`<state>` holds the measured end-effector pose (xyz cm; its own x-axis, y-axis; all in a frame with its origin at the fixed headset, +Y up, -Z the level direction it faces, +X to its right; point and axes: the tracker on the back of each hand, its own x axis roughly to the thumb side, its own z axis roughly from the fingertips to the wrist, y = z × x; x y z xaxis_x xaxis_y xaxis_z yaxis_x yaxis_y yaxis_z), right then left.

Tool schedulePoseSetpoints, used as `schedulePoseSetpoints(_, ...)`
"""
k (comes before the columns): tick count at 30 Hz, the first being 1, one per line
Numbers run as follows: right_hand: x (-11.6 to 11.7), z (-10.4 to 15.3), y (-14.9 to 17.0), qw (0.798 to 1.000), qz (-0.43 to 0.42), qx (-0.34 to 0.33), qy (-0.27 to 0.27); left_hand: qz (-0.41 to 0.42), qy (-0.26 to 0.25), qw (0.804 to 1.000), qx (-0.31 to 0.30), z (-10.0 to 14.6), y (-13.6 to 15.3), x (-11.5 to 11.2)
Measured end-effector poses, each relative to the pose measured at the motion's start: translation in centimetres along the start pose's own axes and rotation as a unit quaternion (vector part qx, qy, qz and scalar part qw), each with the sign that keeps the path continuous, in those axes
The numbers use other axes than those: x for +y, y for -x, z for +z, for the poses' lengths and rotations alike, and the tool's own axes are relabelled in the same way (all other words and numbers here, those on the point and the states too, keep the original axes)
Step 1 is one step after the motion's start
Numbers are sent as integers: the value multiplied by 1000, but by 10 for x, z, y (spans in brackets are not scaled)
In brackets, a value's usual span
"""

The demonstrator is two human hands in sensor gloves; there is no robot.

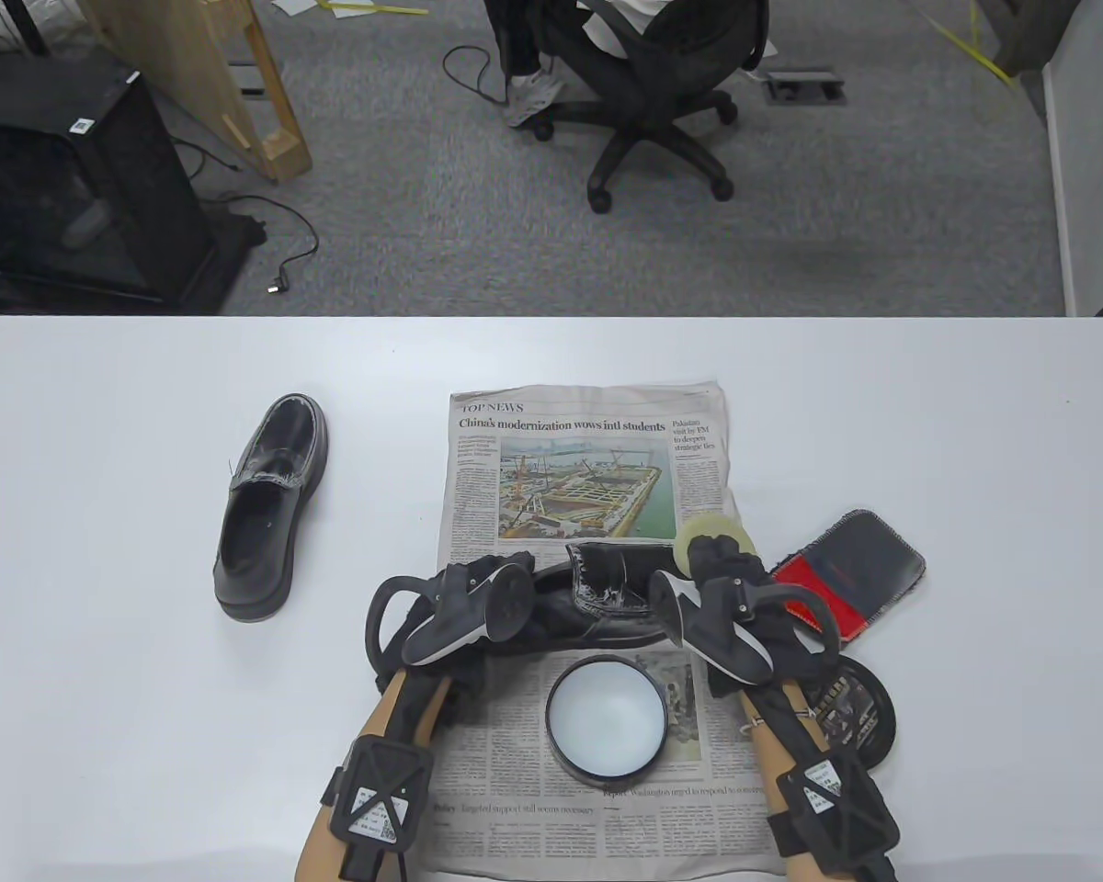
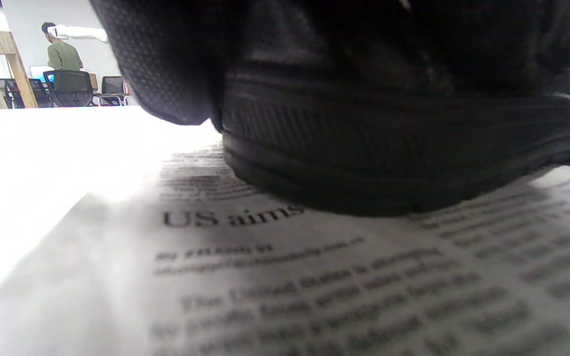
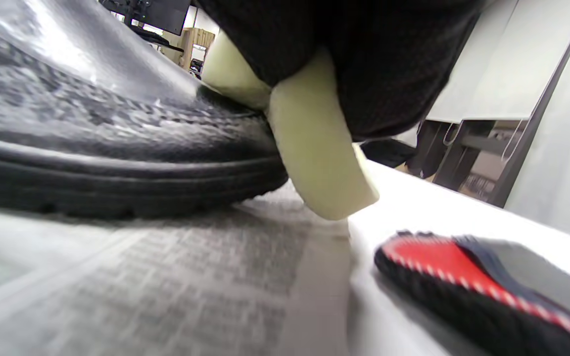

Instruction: Dip and apply leather care cream with polishing sponge on shoes

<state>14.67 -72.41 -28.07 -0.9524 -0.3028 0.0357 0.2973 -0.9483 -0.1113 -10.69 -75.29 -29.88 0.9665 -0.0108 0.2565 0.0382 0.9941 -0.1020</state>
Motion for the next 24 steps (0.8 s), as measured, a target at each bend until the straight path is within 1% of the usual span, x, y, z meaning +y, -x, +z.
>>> schedulePoseSetpoints(3,-8,17,19,998,-49,-25,-9,0,1,1000,-1,0,0,0)
schedulePoseSetpoints(4,-11,21,24,998,-59,-28,-8,2,0,1000,-2,0,0,0)
schedulePoseSetpoints(5,-17,28,33,997,-72,-25,5,6,0,1000,-3,0,0,0)
schedulePoseSetpoints(8,-30,48,66,995,-79,21,56,7,-2,1000,-8,2,0,-1)
schedulePoseSetpoints(9,-30,53,76,995,-74,38,61,5,-5,1000,-9,2,0,-1)
schedulePoseSetpoints(11,-25,61,100,994,-52,86,53,2,-11,1000,-13,4,0,0)
schedulePoseSetpoints(13,-8,68,128,987,-8,159,28,10,-13,1000,-20,6,0,1)
schedulePoseSetpoints(14,0,69,136,983,3,184,17,14,-18,999,-23,7,0,2)
schedulePoseSetpoints(15,14,71,147,976,12,217,-9,18,-27,999,-27,9,0,4)
schedulePoseSetpoints(16,23,71,153,973,17,229,-34,19,-32,999,-31,11,0,5)
schedulePoseSetpoints(17,34,71,160,967,20,241,-83,19,-39,998,-39,14,0,8)
schedulePoseSetpoints(18,43,71,165,960,10,251,-120,20,-49,998,-44,17,0,11)
schedulePoseSetpoints(19,48,72,167,958,-5,251,-138,21,-54,997,-49,19,0,13)
schedulePoseSetpoints(21,55,72,169,955,-68,233,-171,22,-67,996,-56,24,2,18)
schedulePoseSetpoints(22,57,72,169,949,-114,218,-196,24,-79,995,-58,28,4,20)
schedulePoseSetpoints(23,57,73,170,944,-144,213,-207,29,-95,993,-59,31,6,22)
schedulePoseSetpoints(24,55,73,170,945,-144,213,-202,34,-99,993,-59,33,7,23)
